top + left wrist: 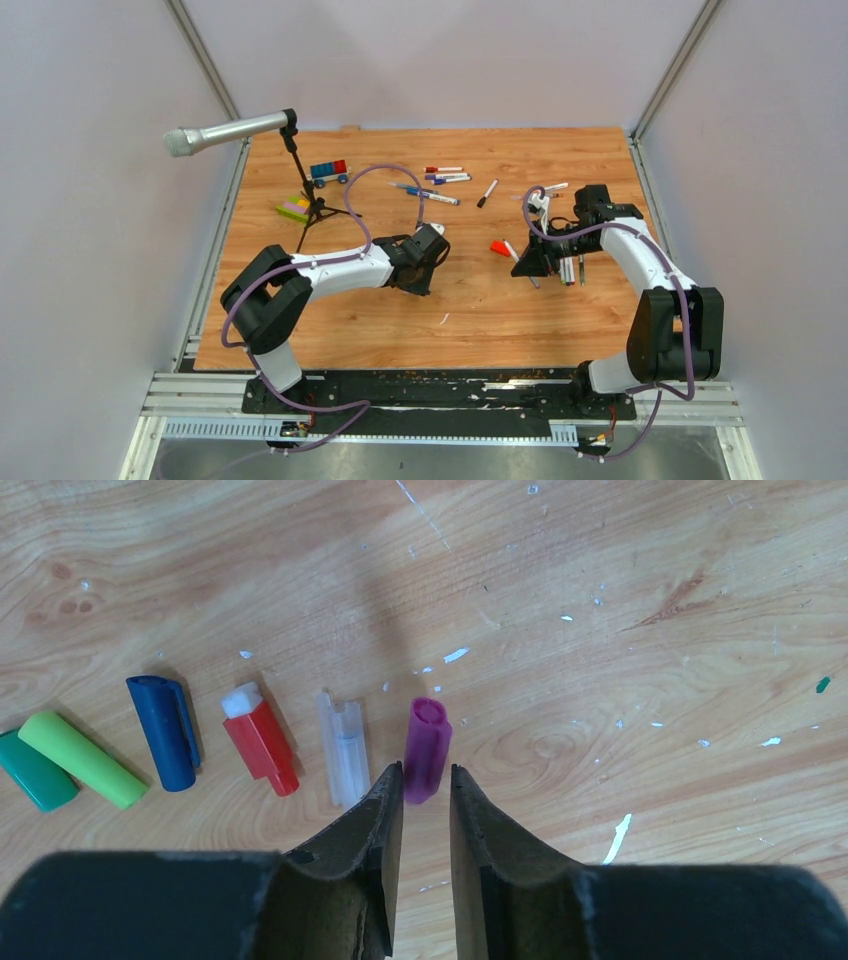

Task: Open the pen caps
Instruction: Place the pen cap at the center of the board.

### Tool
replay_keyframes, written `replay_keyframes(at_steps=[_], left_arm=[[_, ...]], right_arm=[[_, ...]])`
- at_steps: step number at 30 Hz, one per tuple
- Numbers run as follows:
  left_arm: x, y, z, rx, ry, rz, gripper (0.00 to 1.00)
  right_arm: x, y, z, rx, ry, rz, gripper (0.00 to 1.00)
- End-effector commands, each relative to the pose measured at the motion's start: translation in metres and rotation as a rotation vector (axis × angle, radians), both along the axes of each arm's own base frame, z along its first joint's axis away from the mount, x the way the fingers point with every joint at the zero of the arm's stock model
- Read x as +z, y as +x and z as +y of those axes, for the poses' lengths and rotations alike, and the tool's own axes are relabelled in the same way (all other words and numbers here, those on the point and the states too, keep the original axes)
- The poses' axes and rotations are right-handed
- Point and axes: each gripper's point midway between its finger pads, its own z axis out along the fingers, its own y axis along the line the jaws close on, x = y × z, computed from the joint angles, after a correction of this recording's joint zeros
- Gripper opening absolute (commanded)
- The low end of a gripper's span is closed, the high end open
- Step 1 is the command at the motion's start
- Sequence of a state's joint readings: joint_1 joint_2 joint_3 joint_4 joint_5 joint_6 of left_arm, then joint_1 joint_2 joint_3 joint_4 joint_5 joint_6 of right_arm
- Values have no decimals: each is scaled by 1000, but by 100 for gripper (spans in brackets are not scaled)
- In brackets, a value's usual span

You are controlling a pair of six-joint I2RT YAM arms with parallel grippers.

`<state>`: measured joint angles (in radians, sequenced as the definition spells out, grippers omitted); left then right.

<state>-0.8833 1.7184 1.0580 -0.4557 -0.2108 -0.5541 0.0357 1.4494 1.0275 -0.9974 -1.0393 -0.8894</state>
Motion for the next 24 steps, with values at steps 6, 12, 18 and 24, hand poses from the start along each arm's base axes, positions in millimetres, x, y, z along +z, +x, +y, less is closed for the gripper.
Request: replay_keyframes(at_steps=[6,12,18,24], left_arm=[[41,12,-11,1,-76,-86,32],[76,13,-14,-7,-175,-163,37],[107,9,-7,0,-297,-272,54],[120,1,15,28,-360,-368,77]], right_arm=[[3,4,-2,4,14,-40,0],[5,10,-13,-39,11,-48,0],[5,25,-37,-155,-17,-71,0],[-2,50,-82,-377,-94,-81,1]])
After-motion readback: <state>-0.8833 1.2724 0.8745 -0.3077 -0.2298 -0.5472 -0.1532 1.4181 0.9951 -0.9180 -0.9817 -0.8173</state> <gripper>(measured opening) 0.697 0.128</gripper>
